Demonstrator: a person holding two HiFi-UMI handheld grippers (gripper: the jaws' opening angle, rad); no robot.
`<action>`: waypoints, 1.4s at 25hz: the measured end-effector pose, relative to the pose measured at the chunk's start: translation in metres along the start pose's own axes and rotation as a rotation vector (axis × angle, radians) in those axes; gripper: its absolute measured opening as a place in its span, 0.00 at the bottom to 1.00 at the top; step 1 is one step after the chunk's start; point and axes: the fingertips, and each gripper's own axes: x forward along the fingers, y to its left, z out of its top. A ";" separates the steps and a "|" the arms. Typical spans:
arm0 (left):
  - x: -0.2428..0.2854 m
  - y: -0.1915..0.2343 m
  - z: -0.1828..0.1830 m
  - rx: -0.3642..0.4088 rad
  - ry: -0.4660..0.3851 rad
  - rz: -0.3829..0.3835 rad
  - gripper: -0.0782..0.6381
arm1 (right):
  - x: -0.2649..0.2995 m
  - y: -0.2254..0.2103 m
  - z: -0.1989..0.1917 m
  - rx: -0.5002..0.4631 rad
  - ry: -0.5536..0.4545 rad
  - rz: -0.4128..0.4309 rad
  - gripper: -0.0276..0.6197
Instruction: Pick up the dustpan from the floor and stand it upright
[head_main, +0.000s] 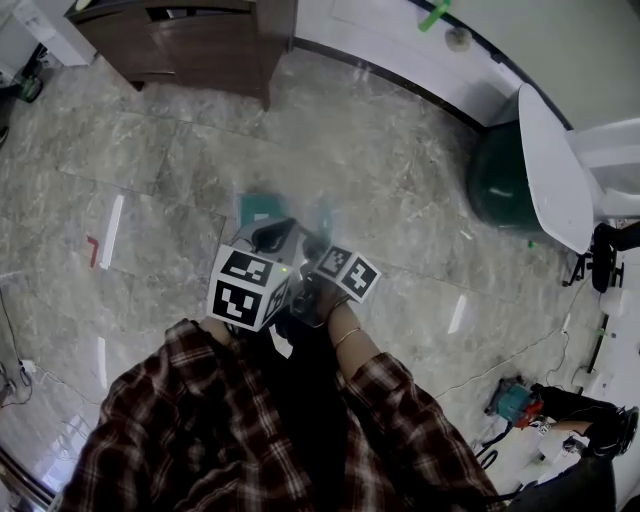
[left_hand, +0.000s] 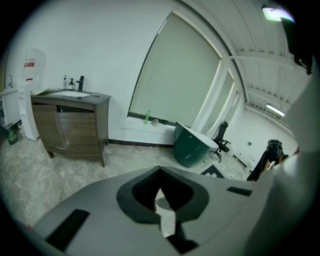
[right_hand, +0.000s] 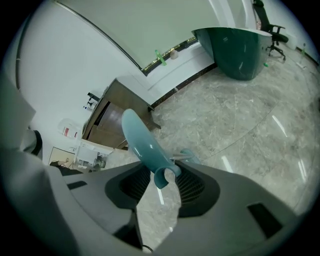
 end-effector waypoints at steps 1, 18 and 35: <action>-0.002 -0.002 0.000 0.001 -0.002 0.000 0.11 | -0.002 -0.001 -0.003 0.006 0.002 0.001 0.26; -0.014 -0.002 -0.005 -0.001 -0.008 0.001 0.11 | -0.016 -0.011 -0.027 0.069 0.010 0.014 0.26; -0.067 -0.034 0.034 0.061 -0.107 -0.076 0.11 | -0.148 0.116 0.000 -0.222 -0.029 0.459 0.26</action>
